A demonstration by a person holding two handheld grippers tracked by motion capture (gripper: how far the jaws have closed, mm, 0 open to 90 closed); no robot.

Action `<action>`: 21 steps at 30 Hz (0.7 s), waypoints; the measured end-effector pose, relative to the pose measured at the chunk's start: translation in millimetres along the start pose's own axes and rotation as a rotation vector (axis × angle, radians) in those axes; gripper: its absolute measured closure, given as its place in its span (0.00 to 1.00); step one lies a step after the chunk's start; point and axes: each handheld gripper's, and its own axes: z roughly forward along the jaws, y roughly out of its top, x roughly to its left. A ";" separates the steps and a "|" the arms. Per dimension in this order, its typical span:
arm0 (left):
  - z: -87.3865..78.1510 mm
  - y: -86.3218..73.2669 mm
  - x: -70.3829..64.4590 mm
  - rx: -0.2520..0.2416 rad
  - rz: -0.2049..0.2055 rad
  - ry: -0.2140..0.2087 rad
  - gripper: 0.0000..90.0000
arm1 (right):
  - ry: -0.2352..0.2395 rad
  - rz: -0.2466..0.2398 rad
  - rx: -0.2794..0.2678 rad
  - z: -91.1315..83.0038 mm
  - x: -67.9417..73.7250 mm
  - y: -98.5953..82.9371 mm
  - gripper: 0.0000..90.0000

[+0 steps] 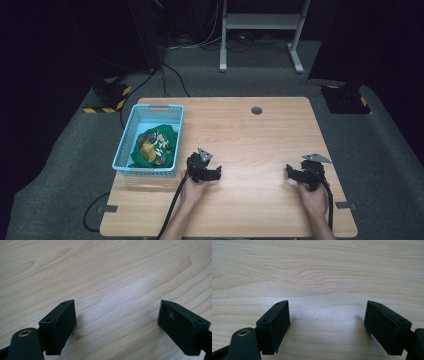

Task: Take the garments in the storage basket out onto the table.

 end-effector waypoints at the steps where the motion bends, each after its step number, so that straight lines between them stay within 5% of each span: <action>1: 0.0 0.0 0.0 0.000 0.000 0.000 0.16 | 0.000 0.000 0.000 0.0 0.0 0.0 0.23; 21: -15.6 4.0 0.1 -0.013 0.001 -0.036 0.12 | -0.001 0.001 0.000 0.1 -0.1 0.0 0.23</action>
